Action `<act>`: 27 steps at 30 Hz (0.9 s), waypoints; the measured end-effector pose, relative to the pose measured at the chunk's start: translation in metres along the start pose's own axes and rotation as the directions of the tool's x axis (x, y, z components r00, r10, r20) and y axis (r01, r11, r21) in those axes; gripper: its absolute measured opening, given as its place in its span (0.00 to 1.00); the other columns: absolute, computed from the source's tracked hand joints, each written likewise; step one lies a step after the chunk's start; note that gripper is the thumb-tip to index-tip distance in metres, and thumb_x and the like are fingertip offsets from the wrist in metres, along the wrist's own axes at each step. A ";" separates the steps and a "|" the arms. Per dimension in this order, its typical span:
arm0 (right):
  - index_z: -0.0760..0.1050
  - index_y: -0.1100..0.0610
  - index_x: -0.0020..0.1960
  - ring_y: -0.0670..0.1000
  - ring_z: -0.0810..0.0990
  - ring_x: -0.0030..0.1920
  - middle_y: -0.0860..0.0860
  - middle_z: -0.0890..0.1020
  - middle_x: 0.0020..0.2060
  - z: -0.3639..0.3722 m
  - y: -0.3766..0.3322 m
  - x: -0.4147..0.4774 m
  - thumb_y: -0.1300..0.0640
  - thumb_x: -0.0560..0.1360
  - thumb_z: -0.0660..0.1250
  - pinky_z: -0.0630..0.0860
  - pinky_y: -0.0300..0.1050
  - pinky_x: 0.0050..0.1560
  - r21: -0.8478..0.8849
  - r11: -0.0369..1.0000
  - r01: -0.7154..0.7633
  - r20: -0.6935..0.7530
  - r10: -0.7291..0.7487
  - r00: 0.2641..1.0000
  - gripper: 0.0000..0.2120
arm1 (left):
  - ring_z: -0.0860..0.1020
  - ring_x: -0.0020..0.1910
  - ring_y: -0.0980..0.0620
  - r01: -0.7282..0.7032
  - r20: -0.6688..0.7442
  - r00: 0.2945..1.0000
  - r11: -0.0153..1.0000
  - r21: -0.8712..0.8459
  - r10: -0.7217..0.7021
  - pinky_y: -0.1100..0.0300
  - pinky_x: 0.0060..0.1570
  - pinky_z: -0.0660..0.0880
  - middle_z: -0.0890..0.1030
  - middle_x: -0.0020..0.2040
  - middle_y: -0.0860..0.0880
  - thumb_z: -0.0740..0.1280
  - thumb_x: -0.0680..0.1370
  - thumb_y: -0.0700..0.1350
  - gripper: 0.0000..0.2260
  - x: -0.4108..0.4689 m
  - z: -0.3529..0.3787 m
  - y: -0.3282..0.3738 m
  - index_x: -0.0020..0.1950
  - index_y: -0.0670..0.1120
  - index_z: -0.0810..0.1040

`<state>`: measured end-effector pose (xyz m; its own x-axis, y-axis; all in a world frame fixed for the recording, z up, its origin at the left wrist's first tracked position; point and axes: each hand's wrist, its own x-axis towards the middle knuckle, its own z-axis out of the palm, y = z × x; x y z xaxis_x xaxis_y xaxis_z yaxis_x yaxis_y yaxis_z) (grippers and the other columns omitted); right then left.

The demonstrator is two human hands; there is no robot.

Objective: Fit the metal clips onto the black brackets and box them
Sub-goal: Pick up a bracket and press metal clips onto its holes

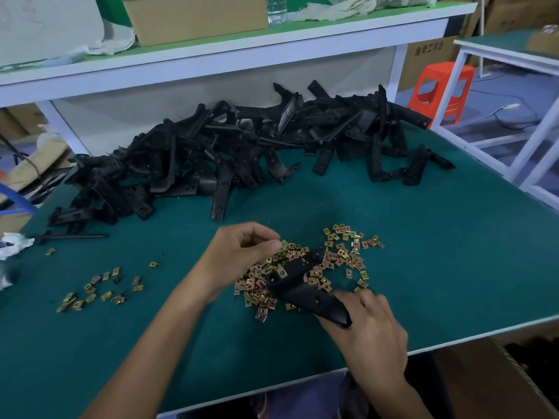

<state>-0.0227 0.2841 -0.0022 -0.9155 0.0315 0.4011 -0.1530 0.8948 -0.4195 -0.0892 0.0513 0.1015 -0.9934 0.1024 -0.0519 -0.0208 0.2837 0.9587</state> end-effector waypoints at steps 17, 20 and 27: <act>0.84 0.44 0.48 0.53 0.78 0.42 0.44 0.77 0.38 -0.002 -0.002 0.000 0.41 0.61 0.83 0.63 0.41 0.29 -0.009 1.000 0.021 0.009 -0.021 1.000 0.19 | 0.84 0.42 0.59 0.084 0.036 0.996 0.996 0.031 -0.085 0.71 0.41 0.75 0.87 0.43 0.50 0.74 0.77 0.44 0.02 0.005 0.027 0.005 0.47 0.48 0.88; 0.84 0.44 0.49 0.52 0.78 0.42 0.44 0.77 0.38 -0.002 -0.002 0.001 0.41 0.61 0.83 0.64 0.41 0.29 -0.004 1.000 0.022 0.017 -0.021 1.000 0.19 | 0.84 0.41 0.59 0.078 0.014 0.997 0.996 0.042 -0.079 0.69 0.41 0.76 0.87 0.42 0.50 0.75 0.77 0.44 0.02 0.005 0.029 0.006 0.46 0.48 0.87; 0.84 0.45 0.47 0.54 0.79 0.41 0.45 0.78 0.37 -0.006 -0.003 0.002 0.41 0.62 0.83 0.69 0.44 0.27 0.003 1.000 0.014 0.028 -0.014 1.000 0.18 | 0.84 0.44 0.57 0.024 -0.048 0.999 0.981 0.194 -0.015 0.60 0.49 0.80 0.86 0.42 0.55 0.75 0.76 0.49 0.01 0.000 0.038 0.008 0.45 0.55 0.86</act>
<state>-0.0215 0.2842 0.0043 -0.9232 0.0065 0.3844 -0.1671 0.8937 -0.4165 -0.0848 0.0897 0.0984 -0.9973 0.0523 -0.0525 -0.0222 0.4652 0.8849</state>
